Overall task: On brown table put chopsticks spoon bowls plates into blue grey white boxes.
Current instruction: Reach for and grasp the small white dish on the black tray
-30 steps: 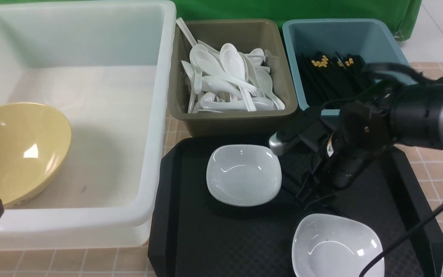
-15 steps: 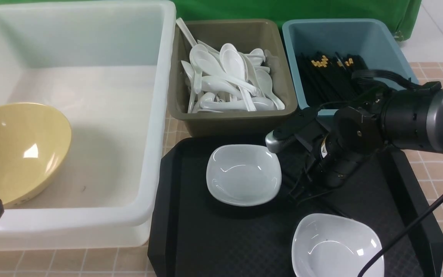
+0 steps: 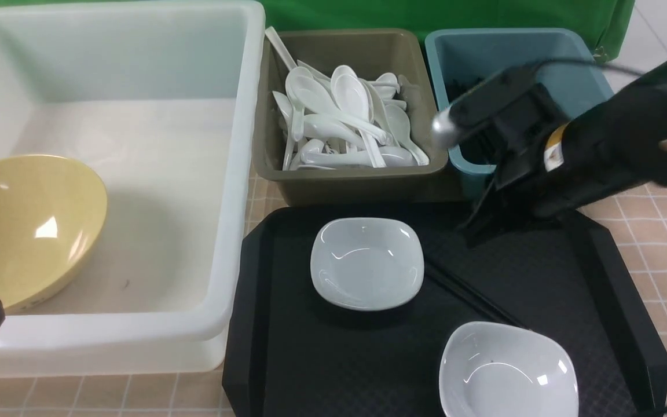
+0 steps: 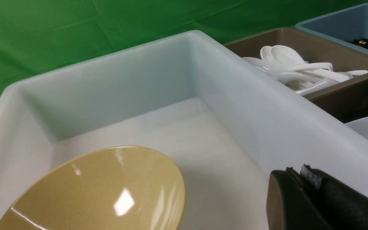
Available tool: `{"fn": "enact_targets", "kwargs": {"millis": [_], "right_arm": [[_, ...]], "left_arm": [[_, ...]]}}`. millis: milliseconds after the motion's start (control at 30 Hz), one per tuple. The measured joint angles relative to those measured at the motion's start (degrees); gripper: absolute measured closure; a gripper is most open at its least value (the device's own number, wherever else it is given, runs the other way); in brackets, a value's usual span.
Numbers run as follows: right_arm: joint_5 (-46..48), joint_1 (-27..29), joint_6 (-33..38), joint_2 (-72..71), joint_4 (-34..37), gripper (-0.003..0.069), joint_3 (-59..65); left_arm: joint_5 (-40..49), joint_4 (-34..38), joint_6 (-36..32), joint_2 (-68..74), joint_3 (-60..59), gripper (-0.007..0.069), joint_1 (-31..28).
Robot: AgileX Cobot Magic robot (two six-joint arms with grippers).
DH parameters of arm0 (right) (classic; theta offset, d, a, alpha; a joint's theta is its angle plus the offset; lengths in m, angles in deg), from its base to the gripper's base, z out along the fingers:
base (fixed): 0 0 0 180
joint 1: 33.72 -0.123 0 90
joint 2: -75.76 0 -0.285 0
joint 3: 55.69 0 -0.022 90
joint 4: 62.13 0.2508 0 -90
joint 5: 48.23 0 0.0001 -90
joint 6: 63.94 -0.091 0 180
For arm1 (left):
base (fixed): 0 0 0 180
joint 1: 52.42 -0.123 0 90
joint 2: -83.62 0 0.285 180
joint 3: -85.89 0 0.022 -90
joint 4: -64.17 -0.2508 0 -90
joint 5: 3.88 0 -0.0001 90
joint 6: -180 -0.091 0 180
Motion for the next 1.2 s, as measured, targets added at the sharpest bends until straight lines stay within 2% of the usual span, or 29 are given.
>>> {"fn": "enact_targets", "kwargs": {"millis": [233, 333, 367, 500, 600, 700, 800, 933, 967, 1033, 1067, 1167, 1200], "right_arm": [[-22.3, 2.0, 0.0, -2.9, 0.0, 0.0624, 0.1], [-26.4, 4.8, -2.1, -1.5, 0.0, 0.0624, 0.1], [-25.9, 5.3, -2.8, -1.2, 0.0, 0.0624, 0.1], [-11.7, 5.9, -3.7, 0.6, 0.0, 0.0624, 0.1], [-0.3, 5.3, -1.1, 3.8, 0.1, 0.0622, 0.1], [4.8, 4.5, 3.1, 6.6, 0.2, 0.0608, 0.1], [12.7, 3.5, 6.0, 10.7, 0.5, 0.0554, 0.1], [21.0, 3.1, 5.9, 11.7, 0.6, 0.0423, 0.1], [21.5, 3.1, 5.9, 11.7, 0.6, 0.0407, 0.1], [22.4, 3.1, 5.4, 11.1, 0.6, 0.03, 0.5], [22.4, 3.1, 5.4, 11.0, 0.6, 0.0284, 0.5], [21.5, 3.1, 3.8, 10.1, 0.6, 0.0158, 4.1], [21.2, 3.1, 3.8, 10.0, 0.6, 0.0137, 5.6]], "left_arm": [[-0.6, -0.1, 0.0, 0.0, 0.0, 0.0623, 0.0], [-0.6, -0.1, 0.0, 0.0, 0.0, 0.0623, 0.0], [-0.6, -0.1, 0.0, 0.0, 0.0, 0.0623, 0.0], [-0.6, -0.1, 0.0, 0.0, 0.0, 0.0623, 0.0], [-0.5, -0.1, 0.0, 0.0, 0.0, 0.0623, 0.0], [-0.5, -0.1, 0.0, 0.0, 0.0, 0.0623, 0.0], [-0.4, -0.1, 0.0, 0.0, 0.0, 0.0623, 0.0], [-0.2, -0.1, 0.0, 0.0, 0.0, 0.0623, 0.0], [-0.2, -0.1, 0.0, 0.0, 0.0, 0.0623, 0.0], [0.2, -0.1, 0.0, 0.0, 0.0, 0.0623, 0.0], [0.2, -0.1, 0.0, 0.0, 0.0, 0.0623, 0.0], [0.2, -0.1, 0.0, 0.0, 0.0, 0.0623, 0.0], [0.1, -0.1, 0.0, 0.0, 0.0, 0.0623, 0.0]]}}
